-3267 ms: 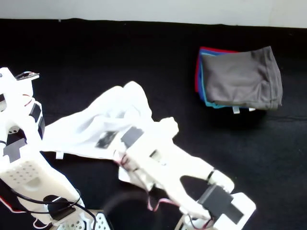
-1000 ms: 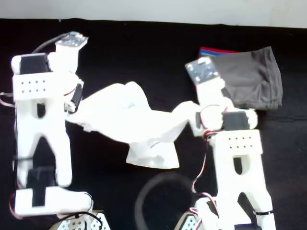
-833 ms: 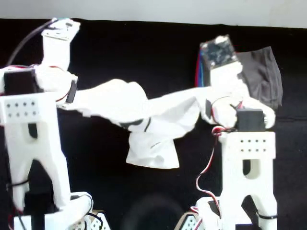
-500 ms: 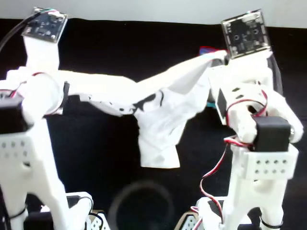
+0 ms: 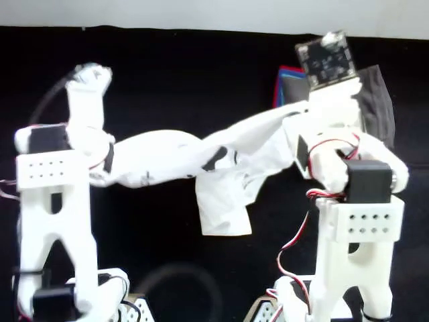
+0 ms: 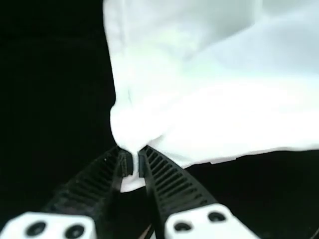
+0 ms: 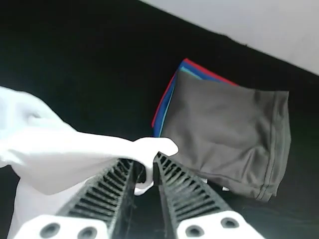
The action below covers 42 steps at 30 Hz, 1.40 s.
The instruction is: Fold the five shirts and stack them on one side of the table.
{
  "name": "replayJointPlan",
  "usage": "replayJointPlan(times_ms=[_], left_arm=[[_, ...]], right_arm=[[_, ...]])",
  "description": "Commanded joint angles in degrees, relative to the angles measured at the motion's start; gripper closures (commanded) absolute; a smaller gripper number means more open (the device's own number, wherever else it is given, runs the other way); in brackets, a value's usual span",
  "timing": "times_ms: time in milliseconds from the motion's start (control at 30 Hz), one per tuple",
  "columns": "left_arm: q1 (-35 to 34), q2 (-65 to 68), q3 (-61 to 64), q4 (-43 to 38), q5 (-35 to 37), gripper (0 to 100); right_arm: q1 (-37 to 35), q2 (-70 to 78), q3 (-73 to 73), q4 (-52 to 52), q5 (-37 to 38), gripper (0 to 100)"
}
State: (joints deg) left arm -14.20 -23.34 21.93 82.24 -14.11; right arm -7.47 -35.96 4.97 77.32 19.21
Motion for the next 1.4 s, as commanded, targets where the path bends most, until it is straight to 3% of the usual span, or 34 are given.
replayJointPlan(times_ms=[0, 267, 433, 633, 800, 1033, 1233, 1367], left_arm=[[-0.13, 5.41, 5.32, -0.97, -2.2, 99], [-0.48, 16.84, 9.98, 1.93, -13.36, 97], [-0.31, 12.88, 6.29, 9.85, -21.1, 81], [3.56, 5.85, 3.74, 13.19, -26.64, 80], [7.43, 6.99, 16.92, 3.6, -28.48, 80], [3.12, 9.19, 29.49, -13.36, -29.63, 80], [-3.21, 14.02, 26.95, -29.27, -20.48, 79], [-2.95, 15.87, 20.7, -24.18, -16.7, 79]], right_arm=[[-2.33, -7.34, 9.71, -0.13, 0.62, 99.3], [-4.26, -26.07, 39.52, -6.9, 0.62, 99.3], [-4.26, -30.64, 46.11, -6.55, 0.62, 99.3], [-4.26, -33.1, 48.57, -6.55, 0.62, 99.3], [-4.26, -33.01, 48.84, -6.9, 0.62, 99.3], [-4.26, -33.1, 48.75, -6.55, 0.62, 99.3], [-4.35, -33.1, 48.75, -6.55, 0.62, 99.3], [-4.35, -33.1, 48.84, -6.55, 0.62, 99.3]])
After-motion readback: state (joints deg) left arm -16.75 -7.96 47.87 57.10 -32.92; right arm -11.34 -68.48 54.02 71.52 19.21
